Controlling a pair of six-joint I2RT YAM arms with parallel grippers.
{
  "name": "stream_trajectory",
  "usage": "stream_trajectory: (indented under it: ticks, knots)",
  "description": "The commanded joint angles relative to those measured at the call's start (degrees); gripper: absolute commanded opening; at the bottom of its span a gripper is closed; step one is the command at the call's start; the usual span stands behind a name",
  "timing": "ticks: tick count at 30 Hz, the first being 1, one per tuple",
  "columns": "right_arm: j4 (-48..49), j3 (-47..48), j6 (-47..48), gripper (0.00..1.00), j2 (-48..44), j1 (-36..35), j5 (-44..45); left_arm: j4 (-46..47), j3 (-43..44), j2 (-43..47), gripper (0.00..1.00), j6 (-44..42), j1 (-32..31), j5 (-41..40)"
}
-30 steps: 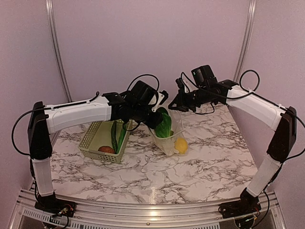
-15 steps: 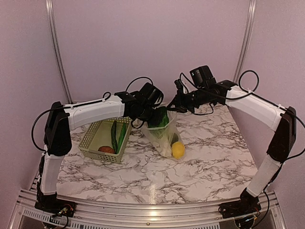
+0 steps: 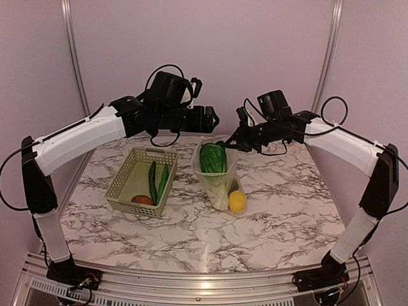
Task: Place the food in the zip-top bag and seal the zipper
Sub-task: Adjust the fake vegetable in the zipper food storage bag, then pick up the fake vegetable from the bin.
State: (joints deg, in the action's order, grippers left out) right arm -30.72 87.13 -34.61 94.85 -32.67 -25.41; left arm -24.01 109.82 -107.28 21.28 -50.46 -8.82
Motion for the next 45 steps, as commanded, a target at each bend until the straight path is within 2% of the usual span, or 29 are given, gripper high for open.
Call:
stream_trajectory:
  ticks: [1, 6, 7, 9, 10, 12, 17, 20, 24, 28, 31, 33, 38, 41, 43, 45]
  knots:
    - [2.3, 0.8, 0.0, 0.00, -1.0, 1.0, -0.5, 3.7, -5.6, 5.5, 0.82, 2.7, 0.0, 2.7]
    - [0.9, 2.5, 1.6, 0.00, 0.0, 1.2, 0.1, 2.4, -12.8, 11.9, 0.83, 2.5, 1.1, -4.0]
    - [0.6, 2.9, 1.9, 0.00, 0.2, 1.3, 0.2, 1.5, -14.2, 13.3, 0.85, 3.2, 1.6, -6.4]
    - [0.2, 3.5, 2.1, 0.00, 0.6, 1.4, 0.2, -0.2, -18.0, 16.2, 0.98, 8.0, 3.2, -13.1]
    - [0.1, 3.7, 2.2, 0.00, 0.8, 1.5, 0.0, -0.7, -20.4, 18.0, 0.99, 10.6, 4.5, -15.7]
    - [-0.2, 4.6, 2.5, 0.00, 1.3, 1.6, -0.2, 1.8, -26.3, 21.5, 0.99, 11.4, 8.2, -14.0]
    - [-0.4, 5.7, 2.9, 0.00, 2.3, 2.0, -0.2, 9.9, -36.8, 26.8, 0.99, 10.5, 15.5, -0.9]
    - [-0.4, 5.8, 2.8, 0.00, 2.8, 2.2, -0.6, 7.5, -35.8, 26.1, 0.99, 9.8, 15.7, 5.0]
    - [-0.3, 5.9, 2.7, 0.00, 3.1, 2.2, -0.8, -1.5, -31.6, 23.9, 0.99, 8.7, 15.6, 4.3]
    - [-0.1, 5.9, 2.7, 0.00, 3.4, 2.3, -0.9, 2.6, -36.2, 28.4, 0.99, 4.3, 15.6, 3.6]
    - [0.0, 5.9, 2.7, 0.00, 3.6, 2.3, -1.0, 2.9, -35.9, 29.2, 0.99, 1.8, 15.6, 4.6]
    - [0.0, 5.9, 2.7, 0.00, 3.7, 2.2, -0.9, 0.7, -34.7, 28.5, 0.99, 1.3, 15.5, 3.3]
    - [0.2, 5.9, 2.6, 0.00, 3.9, 2.3, -1.2, -1.0, -37.2, 28.5, 0.99, 5.6, 15.6, -8.6]
    - [0.1, 5.6, 2.5, 0.00, 3.7, 2.3, -1.1, -1.1, -39.3, 26.7, 0.99, 2.8, 15.7, -9.1]
    - [0.4, 5.2, 2.5, 0.00, 3.5, 2.3, -1.4, -0.8, -40.2, 25.5, 0.99, 1.7, 15.7, -6.1]
    - [-0.2, 5.1, 3.4, 0.00, 3.3, 2.3, -1.5, -3.7, -38.9, 22.6, 0.93, 4.0, 15.7, -5.8]
